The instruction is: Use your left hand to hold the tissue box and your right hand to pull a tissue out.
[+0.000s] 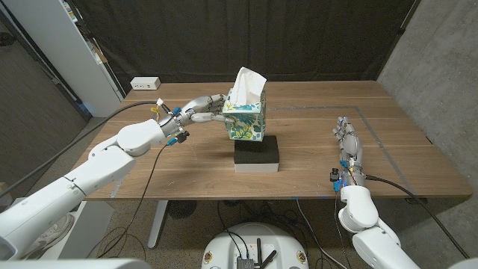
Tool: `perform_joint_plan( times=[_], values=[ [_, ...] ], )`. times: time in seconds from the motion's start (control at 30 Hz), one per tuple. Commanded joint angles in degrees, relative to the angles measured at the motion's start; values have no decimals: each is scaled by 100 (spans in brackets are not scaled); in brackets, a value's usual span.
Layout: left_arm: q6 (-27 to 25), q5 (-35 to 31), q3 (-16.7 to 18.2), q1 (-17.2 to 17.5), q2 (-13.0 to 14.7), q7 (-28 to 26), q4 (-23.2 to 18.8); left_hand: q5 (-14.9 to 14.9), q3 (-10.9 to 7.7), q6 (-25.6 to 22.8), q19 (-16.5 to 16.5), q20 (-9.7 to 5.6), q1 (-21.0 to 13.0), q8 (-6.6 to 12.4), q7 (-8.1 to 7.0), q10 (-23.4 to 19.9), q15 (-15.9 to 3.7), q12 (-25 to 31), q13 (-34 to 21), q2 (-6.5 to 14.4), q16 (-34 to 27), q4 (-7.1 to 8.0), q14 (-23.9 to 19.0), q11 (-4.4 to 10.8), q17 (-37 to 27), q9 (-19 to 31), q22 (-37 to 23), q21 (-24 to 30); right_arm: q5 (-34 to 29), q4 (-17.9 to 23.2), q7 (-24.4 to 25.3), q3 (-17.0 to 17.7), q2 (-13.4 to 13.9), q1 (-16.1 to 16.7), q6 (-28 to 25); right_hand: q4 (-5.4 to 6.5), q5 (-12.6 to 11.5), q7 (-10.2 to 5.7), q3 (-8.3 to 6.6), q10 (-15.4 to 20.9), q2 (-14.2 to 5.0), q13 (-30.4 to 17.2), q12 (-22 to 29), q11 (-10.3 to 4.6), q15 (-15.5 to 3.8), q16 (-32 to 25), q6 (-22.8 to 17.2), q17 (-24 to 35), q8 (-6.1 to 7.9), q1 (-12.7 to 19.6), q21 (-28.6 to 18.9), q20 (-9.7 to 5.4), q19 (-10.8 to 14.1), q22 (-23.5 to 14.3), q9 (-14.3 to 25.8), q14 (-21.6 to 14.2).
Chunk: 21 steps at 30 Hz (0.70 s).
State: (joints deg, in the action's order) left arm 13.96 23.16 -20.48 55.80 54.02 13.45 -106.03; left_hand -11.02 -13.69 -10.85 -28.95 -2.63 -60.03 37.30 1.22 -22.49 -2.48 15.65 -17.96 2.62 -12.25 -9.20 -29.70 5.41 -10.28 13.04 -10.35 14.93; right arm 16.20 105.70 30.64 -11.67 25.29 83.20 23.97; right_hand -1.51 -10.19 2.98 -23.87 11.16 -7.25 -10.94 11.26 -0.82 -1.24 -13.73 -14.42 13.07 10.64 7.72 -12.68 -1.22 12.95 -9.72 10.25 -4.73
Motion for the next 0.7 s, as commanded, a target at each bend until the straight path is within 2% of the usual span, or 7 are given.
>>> perform_joint_plan(
  times=[0.03,0.7],
  values=[
    [-10,-19,-7,18,6,-11,-47,-38,-57,-15,-11,-51,-11,35,-11,-69,-774,-25,-30,53,-30,2,-61,1,-29,9,-14,-14,9,82,-14,40,-70,150,48,-30,-4,31,-21,36,-184,-13,-13,4,-18,19,-34,1,36,62,22,8,47,-25,11,-33],
    [35,-114,-47,-3,-30,-30,-30,-39,-67,-15,-7,-51,6,43,-10,-66,-773,-47,-51,69,-7,9,-61,4,-26,7,-15,-36,196,584,-310,145,107,334,-65,-48,-10,27,-87,-46,-250,-12,-41,18,1,46,78,-4,-2,120,53,-12,31,-26,10,31]
  ],
)
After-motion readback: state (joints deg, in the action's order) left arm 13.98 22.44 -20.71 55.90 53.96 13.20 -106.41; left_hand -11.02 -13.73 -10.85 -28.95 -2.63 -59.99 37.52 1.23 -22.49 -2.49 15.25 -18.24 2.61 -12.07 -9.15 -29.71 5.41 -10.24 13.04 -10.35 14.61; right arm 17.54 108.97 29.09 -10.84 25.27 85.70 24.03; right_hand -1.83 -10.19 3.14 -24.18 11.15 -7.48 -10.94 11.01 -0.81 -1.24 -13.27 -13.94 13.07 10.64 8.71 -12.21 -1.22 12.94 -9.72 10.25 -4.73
